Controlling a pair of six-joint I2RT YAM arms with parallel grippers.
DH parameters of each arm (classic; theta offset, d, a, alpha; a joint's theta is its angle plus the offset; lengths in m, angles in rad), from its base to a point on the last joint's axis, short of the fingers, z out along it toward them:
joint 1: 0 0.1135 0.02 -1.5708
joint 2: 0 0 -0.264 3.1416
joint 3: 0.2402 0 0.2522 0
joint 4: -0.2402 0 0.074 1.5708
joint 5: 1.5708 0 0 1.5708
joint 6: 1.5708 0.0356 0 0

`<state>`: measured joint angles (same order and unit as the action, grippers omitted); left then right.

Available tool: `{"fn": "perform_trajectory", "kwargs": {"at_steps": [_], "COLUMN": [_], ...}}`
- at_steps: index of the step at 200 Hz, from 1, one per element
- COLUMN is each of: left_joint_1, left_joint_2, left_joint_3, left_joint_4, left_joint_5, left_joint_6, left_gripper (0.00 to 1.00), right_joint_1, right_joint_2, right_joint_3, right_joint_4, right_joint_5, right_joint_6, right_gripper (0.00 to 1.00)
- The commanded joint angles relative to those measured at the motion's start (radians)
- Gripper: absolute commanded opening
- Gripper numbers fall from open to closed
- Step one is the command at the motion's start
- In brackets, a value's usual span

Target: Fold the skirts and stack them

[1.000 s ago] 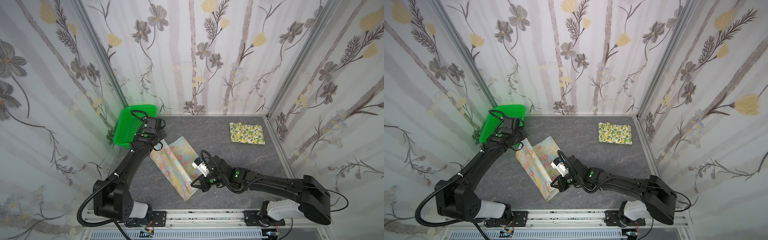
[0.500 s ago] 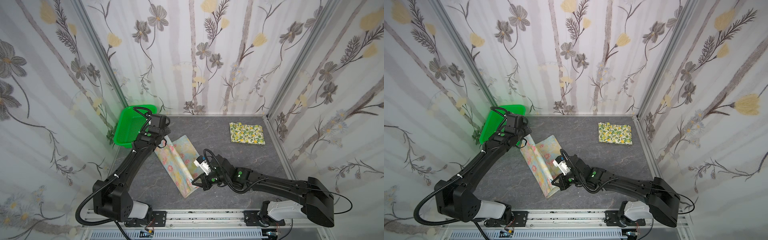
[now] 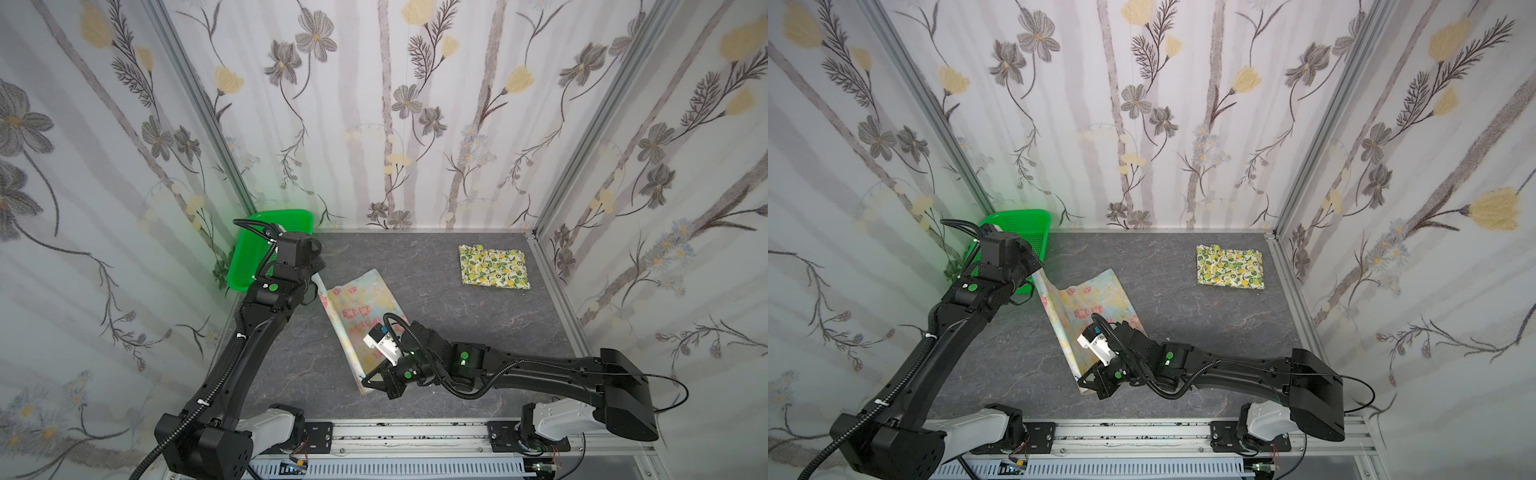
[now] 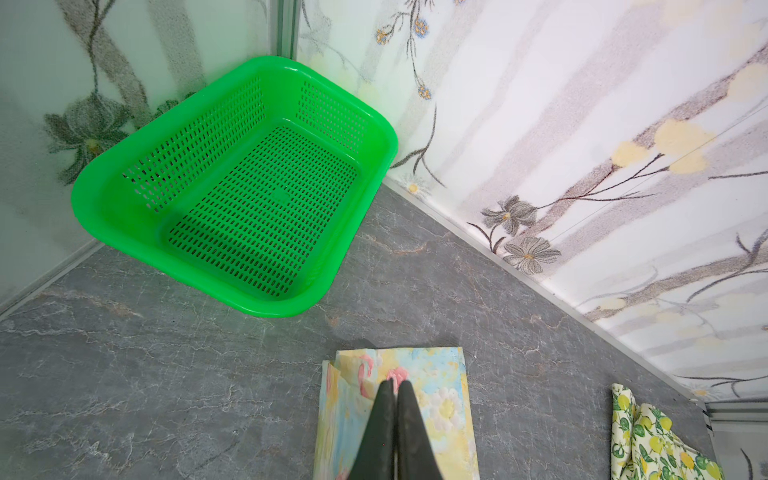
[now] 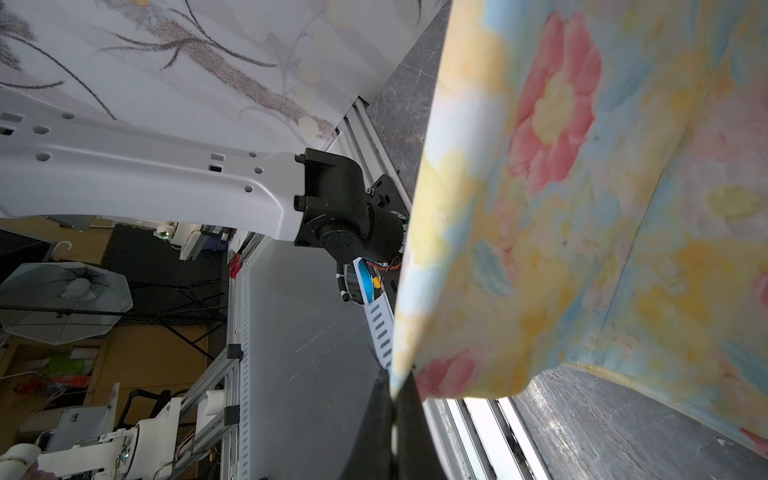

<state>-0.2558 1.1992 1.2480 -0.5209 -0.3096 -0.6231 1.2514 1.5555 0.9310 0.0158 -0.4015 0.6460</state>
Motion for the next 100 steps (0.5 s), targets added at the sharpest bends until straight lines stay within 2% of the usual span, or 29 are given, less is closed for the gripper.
{"fn": "perform_trajectory", "kwargs": {"at_steps": [1, 36, 100], "left_joint_1": [0.005, 0.005, -0.039], "left_joint_2": [0.006, 0.055, 0.309], "left_joint_3": [0.020, 0.068, 0.200], "left_joint_4": [0.025, 0.028, 0.036], "left_joint_5": [-0.044, -0.031, -0.016], "left_joint_6": [0.011, -0.006, -0.001], "left_gripper": [0.00, 0.00, 0.00], "right_joint_1": [0.007, 0.004, -0.103], "right_joint_2": [0.008, 0.006, -0.060], "right_joint_3": [0.019, 0.014, -0.075], "right_joint_4": [0.014, 0.019, 0.022], "right_joint_5": [-0.020, -0.032, -0.015], "right_joint_6": [-0.001, 0.000, 0.026], "right_gripper": [0.00, 0.00, 0.00]}}
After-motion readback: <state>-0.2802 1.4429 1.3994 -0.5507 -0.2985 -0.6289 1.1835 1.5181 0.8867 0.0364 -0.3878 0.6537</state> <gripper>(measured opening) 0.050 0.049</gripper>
